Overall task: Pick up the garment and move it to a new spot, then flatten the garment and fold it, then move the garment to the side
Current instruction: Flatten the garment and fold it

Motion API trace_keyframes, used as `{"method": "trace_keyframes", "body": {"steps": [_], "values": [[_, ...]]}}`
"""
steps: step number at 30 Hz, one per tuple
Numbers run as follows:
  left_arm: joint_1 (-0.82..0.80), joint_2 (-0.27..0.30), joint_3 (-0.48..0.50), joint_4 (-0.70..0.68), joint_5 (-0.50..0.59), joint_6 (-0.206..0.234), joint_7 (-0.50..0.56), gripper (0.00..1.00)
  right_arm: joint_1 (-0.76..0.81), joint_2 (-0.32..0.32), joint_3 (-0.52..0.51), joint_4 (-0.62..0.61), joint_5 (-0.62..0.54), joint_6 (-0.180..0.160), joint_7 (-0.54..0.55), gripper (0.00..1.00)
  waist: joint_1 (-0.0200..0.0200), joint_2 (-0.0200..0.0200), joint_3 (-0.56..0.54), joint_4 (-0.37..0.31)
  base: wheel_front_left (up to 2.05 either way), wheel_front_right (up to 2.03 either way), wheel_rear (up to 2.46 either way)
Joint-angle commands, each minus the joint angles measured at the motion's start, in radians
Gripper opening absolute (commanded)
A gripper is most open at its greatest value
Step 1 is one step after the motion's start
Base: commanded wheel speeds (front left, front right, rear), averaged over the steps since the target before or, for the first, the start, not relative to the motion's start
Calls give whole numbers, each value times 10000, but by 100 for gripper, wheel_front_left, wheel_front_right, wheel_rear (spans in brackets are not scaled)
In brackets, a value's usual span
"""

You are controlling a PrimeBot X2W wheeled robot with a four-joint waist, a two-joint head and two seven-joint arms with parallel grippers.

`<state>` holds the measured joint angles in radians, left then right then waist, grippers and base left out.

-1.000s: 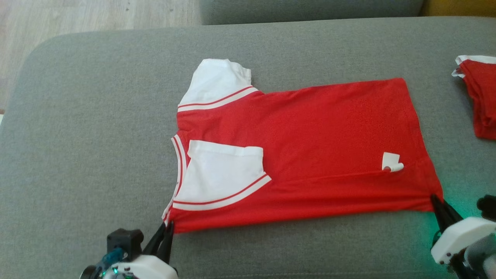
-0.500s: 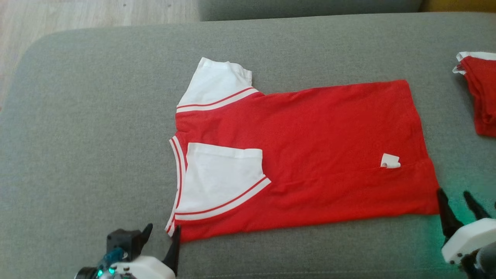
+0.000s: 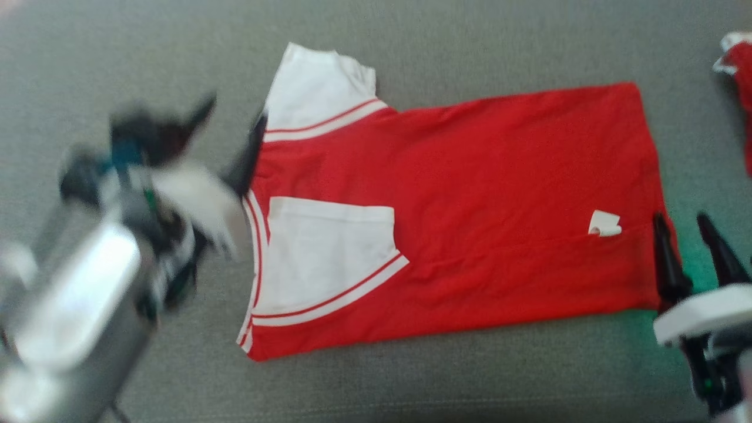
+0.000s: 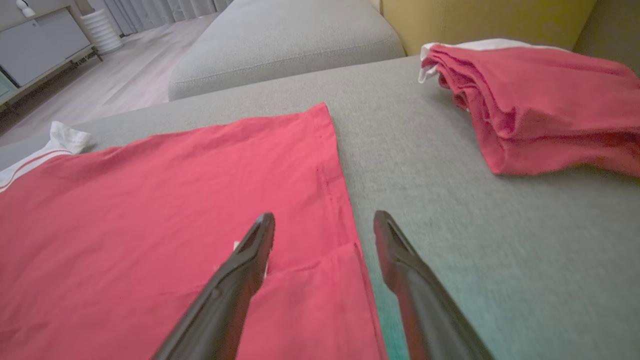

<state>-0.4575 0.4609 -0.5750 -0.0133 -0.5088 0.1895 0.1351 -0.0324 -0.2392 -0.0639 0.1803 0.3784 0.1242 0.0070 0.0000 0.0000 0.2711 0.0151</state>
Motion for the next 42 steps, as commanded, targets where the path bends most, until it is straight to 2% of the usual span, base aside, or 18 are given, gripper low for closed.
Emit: {"method": "trace_keyframes", "body": {"steps": [1, 4, 6, 11, 19, 25, 29, 30, 31, 32, 35, 36, 39, 42], "values": [[-1014, 190, 497, 110, -248, -393, 219, 100, -428, -246, 229, -396, 58, 65, -122, 100, 0, 0, 579, -199, 0, 0, 0], [-2660, -9, 448, 1240, -774, -1378, 966, 100, -810, -300, 201, -390, 85, 65, -49, 100, 0, 0, 1188, -405, 0, 0, 0], [-3716, -37, 289, 2133, -806, -1861, 1559, 100, -1062, -305, 193, -378, 92, 65, -18, 100, 0, 0, 1558, -551, 0, 0, 0], [-5664, -206, 11, 4314, -611, -2522, 2189, 100, -1511, -265, 330, -303, 135, 65, -120, 100, 0, 0, 2183, -977, 0, 0, 0], [-6982, -354, -396, 6792, -375, -2879, 2456, 100, -1780, -249, 487, -96, 372, 65, -409, 100, 0, 0, 2670, -1547, 0, 0, 0], [-7405, -231, -904, 7911, 164, -2969, 2253, 100, -1809, -229, 599, 51, 519, 65, -593, 100, 0, 0, 2795, -1767, 0, 0, 0], [-7535, -364, -1076, 8413, 136, -3044, 2217, 100, -1799, -245, 562, 158, 614, 65, -643, 100, 0, 0, 2776, -1811, 0, 0, 0], [-7548, -382, -1164, 8500, 153, -3067, 2241, 93, -1797, -249, 537, 184, 649, 65, -637, 100, 0, 0, 2760, -1810, 0, 0, 0], [-7544, -407, -1229, 8592, 136, -3085, 2299, 77, -1804, -252, 475, 201, 672, 65, -646, 100, 0, 0, 2740, -1805, 0, 0, 0], [-7543, -428, -1300, 8668, 123, -3102, 2366, 50, -1811, -252, 418, 208, 686, 65, -656, 100, 0, 0, 2722, -1797, 0, 0, 0], [-7507, -538, -1407, 8804, -76, -3143, 2577, 18, -1809, -240, 324, 197, 688, 65, -638, 100, 0, 0, 2680, -1772, 0, 0, 0], [-7506, -566, -1444, 8814, -151, -3156, 2634, 0, -1811, -230, 318, 186, 681, 65, -628, 100, 0, 0, 2670, -1769, 0, 0, 0], [-7591, -533, -1551, 8725, -206, -3176, 2442, 0, -1878, -252, 451, 86, 657, 65, -635, 100, 0, 0, 2656, -1757, 0, 0, 0], [-7703, -477, -1617, 8564, -71, -3181, 1713, 0, -2075, -309, 717, -22, 720, 65, -579, 100, 0, 0, 2554, -1711, 0, 0, 0]]}}
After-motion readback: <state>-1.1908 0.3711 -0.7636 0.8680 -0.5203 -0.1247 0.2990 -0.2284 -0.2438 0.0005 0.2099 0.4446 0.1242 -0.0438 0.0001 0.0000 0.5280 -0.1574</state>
